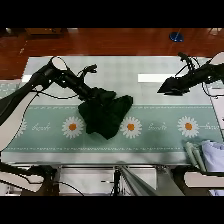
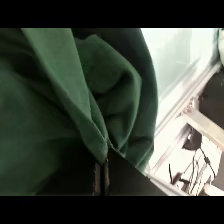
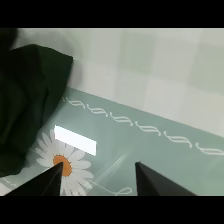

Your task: Fold the shirts.

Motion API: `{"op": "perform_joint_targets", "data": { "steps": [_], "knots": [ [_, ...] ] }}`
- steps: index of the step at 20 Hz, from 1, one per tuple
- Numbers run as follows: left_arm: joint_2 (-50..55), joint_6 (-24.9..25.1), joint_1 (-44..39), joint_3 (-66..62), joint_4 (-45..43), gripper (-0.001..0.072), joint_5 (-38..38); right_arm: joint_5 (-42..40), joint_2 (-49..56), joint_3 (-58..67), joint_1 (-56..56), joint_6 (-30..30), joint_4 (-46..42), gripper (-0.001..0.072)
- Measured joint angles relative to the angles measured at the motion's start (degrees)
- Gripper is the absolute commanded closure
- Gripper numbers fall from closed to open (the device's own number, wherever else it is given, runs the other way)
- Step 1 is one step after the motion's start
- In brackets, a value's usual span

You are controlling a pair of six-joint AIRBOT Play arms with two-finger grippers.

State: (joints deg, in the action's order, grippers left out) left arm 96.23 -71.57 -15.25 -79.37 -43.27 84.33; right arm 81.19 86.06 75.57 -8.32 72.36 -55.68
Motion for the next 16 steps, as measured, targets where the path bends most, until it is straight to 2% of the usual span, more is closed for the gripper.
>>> {"op": "perform_joint_targets", "data": {
  "steps": [6,12,16],
  "knots": [
    [-2.01,-0.02,1.31,-0.61,0.02,0.0689,2.29,-6.47,1.46,-6.4,1.51,-2.34,7.52,0.0165],
    [-2.6,-0.07,1.64,-0.68,-0.02,0.0689,3.13,-15.15,6.36,-11.23,11.45,-3.43,10.95,0.0165],
    [-2.69,-0.07,1.66,-0.68,0.0,0.0689,3.98,-20.87,8.76,-11.85,16.48,-1.75,13.14,0.0165]
  ]
}}
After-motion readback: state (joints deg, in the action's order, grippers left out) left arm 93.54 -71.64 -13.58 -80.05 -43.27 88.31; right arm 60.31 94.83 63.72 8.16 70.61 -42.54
